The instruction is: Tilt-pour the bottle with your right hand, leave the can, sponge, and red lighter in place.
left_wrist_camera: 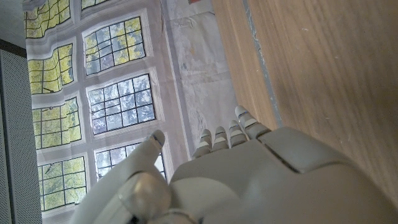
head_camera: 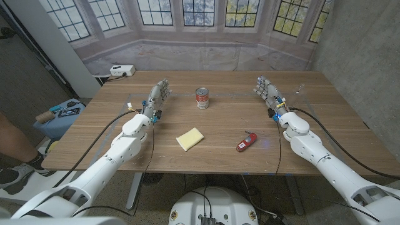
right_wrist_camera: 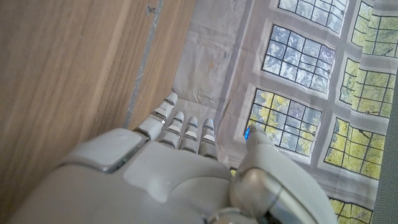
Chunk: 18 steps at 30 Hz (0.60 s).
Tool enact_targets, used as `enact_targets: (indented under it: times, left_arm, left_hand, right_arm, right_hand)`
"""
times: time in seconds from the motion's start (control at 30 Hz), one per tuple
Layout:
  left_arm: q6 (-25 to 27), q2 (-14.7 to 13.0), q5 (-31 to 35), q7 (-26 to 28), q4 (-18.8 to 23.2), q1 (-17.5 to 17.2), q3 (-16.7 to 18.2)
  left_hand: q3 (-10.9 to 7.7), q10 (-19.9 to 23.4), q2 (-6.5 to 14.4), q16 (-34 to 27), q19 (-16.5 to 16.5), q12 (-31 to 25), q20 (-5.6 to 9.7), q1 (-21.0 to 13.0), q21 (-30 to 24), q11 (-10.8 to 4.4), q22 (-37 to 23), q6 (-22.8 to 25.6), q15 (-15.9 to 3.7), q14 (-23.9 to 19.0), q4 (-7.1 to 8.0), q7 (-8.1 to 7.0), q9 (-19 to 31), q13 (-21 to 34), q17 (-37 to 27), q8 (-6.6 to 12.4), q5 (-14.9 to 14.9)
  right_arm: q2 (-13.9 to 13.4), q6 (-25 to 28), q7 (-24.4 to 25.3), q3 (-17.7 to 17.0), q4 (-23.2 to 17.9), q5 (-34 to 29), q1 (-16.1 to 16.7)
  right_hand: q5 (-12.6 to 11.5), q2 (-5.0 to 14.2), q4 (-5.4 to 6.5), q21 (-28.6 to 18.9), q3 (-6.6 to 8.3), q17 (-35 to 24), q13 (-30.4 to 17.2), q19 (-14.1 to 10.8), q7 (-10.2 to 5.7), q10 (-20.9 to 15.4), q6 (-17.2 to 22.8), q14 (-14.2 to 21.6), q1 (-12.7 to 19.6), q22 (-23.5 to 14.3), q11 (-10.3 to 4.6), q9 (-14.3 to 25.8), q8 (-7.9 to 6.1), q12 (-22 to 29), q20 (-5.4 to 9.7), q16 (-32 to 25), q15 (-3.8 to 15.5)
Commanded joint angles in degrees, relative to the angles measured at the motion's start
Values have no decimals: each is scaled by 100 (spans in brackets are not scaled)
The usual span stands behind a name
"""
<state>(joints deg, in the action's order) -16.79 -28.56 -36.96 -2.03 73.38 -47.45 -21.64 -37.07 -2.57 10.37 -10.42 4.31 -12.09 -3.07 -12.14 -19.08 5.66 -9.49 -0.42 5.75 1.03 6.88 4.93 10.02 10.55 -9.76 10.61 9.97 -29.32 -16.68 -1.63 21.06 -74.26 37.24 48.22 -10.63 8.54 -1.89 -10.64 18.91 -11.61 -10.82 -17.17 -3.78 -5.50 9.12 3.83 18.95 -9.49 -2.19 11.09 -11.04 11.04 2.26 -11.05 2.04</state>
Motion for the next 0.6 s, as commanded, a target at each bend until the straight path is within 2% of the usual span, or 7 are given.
enact_targets:
  times: [0.03,0.37,0.53,0.6]
  left_arm:
    - [17,57,40,49,12,16,-57]
    - [53,-19,57,108,158,-81,-40]
    - [73,-59,52,99,212,-116,-33]
    - [76,-71,48,93,223,-127,-29]
  left_hand:
    - [-41,9,-15,-32,67,-37,6,-63,-16,26,-24,17,49,-4,-7,40,8,28,-7,27,34]
    - [-65,10,-34,-20,80,-28,8,-78,11,29,-25,27,62,-2,-33,42,9,29,-6,21,25]
    - [-76,7,-41,-14,80,-23,16,-85,25,28,-25,27,58,0,-47,39,9,30,-6,16,22]
    - [-79,3,-44,-13,81,-21,19,-88,30,28,-25,27,58,1,-52,41,9,30,-6,15,21]
  right_arm:
    - [-20,-65,-15,-25,20,2,36]
    - [-76,-65,30,-12,-153,-57,110]
    - [-155,-24,138,-24,-395,-103,236]
    - [-169,-45,156,-28,-461,-117,281]
  right_hand:
    - [-22,-22,-27,-25,27,-22,-25,-32,0,-37,37,55,68,-14,-7,8,-34,21,234,-42,168]
    - [-9,-77,-88,-27,15,-2,-26,-40,55,-61,33,64,99,-14,2,7,-31,29,218,-43,152]
    - [0,-116,-129,-28,2,9,-27,-46,97,-87,35,65,114,-14,71,6,-31,37,211,-42,137]
    - [3,-122,-153,-29,-1,15,-27,-53,105,-136,44,74,126,-14,-7,6,-35,53,201,-47,143]
